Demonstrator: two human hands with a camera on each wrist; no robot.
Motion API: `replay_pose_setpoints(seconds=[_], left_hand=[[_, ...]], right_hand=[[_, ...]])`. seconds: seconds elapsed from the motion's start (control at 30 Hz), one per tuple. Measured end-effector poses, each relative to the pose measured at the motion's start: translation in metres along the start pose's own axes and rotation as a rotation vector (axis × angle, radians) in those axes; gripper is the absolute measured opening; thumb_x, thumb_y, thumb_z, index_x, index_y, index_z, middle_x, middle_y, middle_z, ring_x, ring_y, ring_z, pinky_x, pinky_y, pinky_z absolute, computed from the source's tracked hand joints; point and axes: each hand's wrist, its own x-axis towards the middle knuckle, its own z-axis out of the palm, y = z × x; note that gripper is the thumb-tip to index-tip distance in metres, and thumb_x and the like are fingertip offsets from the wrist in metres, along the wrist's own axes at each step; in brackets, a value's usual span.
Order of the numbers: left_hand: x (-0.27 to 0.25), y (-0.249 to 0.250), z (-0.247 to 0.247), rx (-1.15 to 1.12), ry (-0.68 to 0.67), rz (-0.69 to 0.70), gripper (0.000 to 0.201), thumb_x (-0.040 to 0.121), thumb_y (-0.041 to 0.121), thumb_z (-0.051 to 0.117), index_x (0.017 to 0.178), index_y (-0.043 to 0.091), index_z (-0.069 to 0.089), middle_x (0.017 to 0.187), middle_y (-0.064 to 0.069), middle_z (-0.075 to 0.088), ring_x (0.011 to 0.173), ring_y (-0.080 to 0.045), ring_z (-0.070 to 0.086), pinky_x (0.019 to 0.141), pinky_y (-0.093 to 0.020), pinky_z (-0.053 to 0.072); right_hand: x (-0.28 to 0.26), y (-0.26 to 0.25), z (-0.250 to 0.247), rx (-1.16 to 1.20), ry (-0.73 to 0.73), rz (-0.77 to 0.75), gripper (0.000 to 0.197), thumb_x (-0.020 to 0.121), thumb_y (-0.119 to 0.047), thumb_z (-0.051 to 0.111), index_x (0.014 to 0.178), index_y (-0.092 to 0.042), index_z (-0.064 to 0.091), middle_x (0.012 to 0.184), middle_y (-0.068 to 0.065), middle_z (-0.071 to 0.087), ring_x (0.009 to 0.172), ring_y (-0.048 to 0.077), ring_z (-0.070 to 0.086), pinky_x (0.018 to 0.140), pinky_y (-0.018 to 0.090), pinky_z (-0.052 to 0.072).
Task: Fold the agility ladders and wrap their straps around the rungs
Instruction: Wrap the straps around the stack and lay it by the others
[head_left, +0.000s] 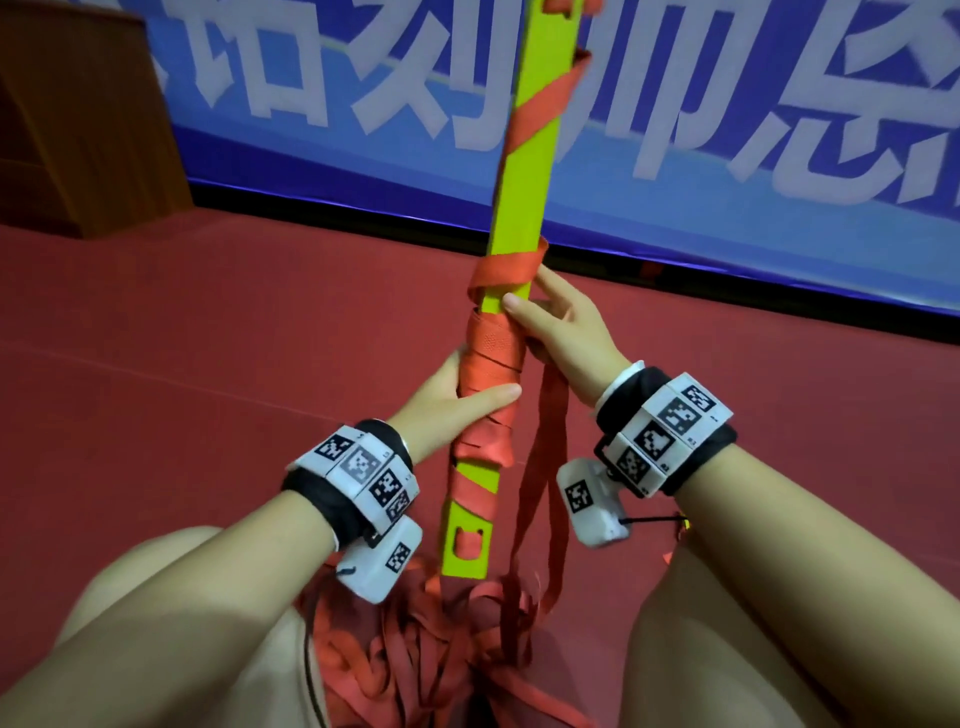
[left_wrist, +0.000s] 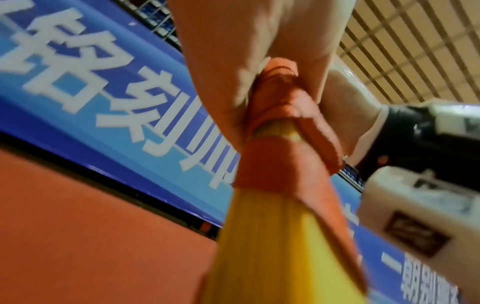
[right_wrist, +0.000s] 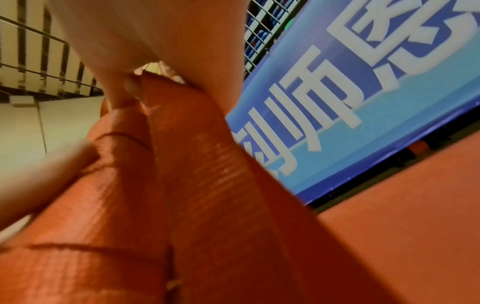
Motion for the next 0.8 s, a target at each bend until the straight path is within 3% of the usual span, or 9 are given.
replay_pose_setpoints(seconds=[0.07, 0.13, 0.17, 0.2, 0.27, 0.33, 0.47, 0.63, 0.8], left_hand=[[-0.001, -0.005, 0.006, -0.041, 0.033, 0.028, 0.057, 0.069, 0.037, 0.079, 0.117, 0.040, 0.048, 0.110, -0.007, 0.066, 0.098, -0.024, 0.067, 0.090, -0.041, 0.054], [-0.002, -0.007, 0.010, -0.053, 0.076, 0.051, 0.057, 0.070, 0.037, 0.076, 0.118, 0.044, 0.047, 0.108, -0.005, 0.066, 0.100, -0.026, 0.067, 0.090, -0.042, 0.053], [-0.004, -0.007, 0.011, -0.030, 0.106, 0.069, 0.056, 0.075, 0.032, 0.076, 0.120, 0.043, 0.045, 0.105, 0.000, 0.065, 0.097, -0.017, 0.066, 0.089, -0.036, 0.052], [-0.004, -0.007, 0.010, 0.007, 0.146, 0.083, 0.057, 0.081, 0.023, 0.074, 0.125, 0.040, 0.042, 0.102, 0.006, 0.064, 0.091, -0.004, 0.065, 0.085, -0.027, 0.050], [-0.006, -0.004, 0.006, 0.089, 0.207, 0.123, 0.063, 0.088, 0.012, 0.068, 0.138, 0.033, 0.036, 0.098, 0.016, 0.060, 0.079, 0.013, 0.060, 0.074, -0.008, 0.044], [-0.006, -0.003, 0.002, 0.152, 0.234, 0.159, 0.078, 0.089, 0.008, 0.066, 0.149, 0.032, 0.023, 0.099, 0.024, 0.057, 0.078, 0.019, 0.057, 0.070, 0.000, 0.040], [-0.005, -0.002, -0.001, 0.203, 0.232, 0.183, 0.091, 0.089, 0.008, 0.066, 0.154, 0.036, 0.009, 0.102, 0.024, 0.055, 0.076, 0.017, 0.058, 0.067, -0.001, 0.042], [-0.004, 0.001, 0.006, 0.218, 0.248, 0.187, 0.080, 0.088, 0.010, 0.067, 0.151, 0.035, 0.023, 0.102, 0.013, 0.060, 0.076, 0.010, 0.060, 0.065, -0.002, 0.044], [0.002, 0.001, 0.014, 0.250, 0.301, 0.161, 0.076, 0.087, 0.013, 0.068, 0.147, 0.036, 0.028, 0.102, 0.004, 0.062, 0.079, -0.005, 0.063, 0.064, -0.006, 0.045]], right_hand=[[0.004, 0.000, 0.001, -0.039, -0.010, -0.022, 0.047, 0.091, -0.016, 0.064, 0.136, -0.013, 0.051, 0.085, 0.012, 0.071, 0.069, 0.008, 0.062, 0.065, 0.021, 0.048], [0.007, 0.002, 0.002, -0.120, -0.040, -0.035, 0.053, 0.080, -0.039, 0.073, 0.130, -0.034, 0.056, 0.093, 0.028, 0.068, 0.075, 0.023, 0.057, 0.067, 0.045, 0.051], [0.008, 0.003, 0.001, -0.177, -0.041, -0.049, 0.051, 0.078, -0.042, 0.074, 0.126, -0.041, 0.058, 0.094, 0.028, 0.068, 0.076, 0.024, 0.056, 0.068, 0.058, 0.052], [0.009, 0.002, 0.000, -0.227, -0.036, -0.062, 0.048, 0.079, -0.041, 0.073, 0.125, -0.042, 0.058, 0.090, 0.024, 0.070, 0.073, 0.022, 0.059, 0.067, 0.061, 0.053], [0.008, -0.001, -0.005, -0.304, -0.008, -0.049, 0.044, 0.085, -0.032, 0.071, 0.128, -0.032, 0.059, 0.073, 0.009, 0.071, 0.054, 0.006, 0.057, 0.051, 0.038, 0.052], [0.008, -0.001, -0.012, -0.353, -0.029, 0.002, 0.042, 0.089, -0.025, 0.068, 0.129, -0.021, 0.059, 0.059, -0.005, 0.065, 0.038, 0.002, 0.041, 0.041, 0.021, 0.035], [0.006, 0.002, -0.023, -0.295, -0.085, 0.125, 0.037, 0.089, -0.008, 0.065, 0.125, -0.012, 0.060, 0.078, 0.012, 0.071, 0.037, 0.004, 0.035, 0.039, 0.016, 0.031], [0.007, 0.008, -0.030, -0.349, 0.085, 0.130, 0.027, 0.087, -0.002, 0.064, 0.113, -0.008, 0.068, 0.078, 0.004, 0.072, 0.034, 0.003, 0.032, 0.036, 0.016, 0.030], [0.006, 0.008, -0.019, -0.231, 0.227, 0.149, 0.030, 0.086, -0.002, 0.062, 0.115, -0.006, 0.067, 0.072, 0.011, 0.069, 0.034, 0.005, 0.031, 0.036, 0.016, 0.029]])
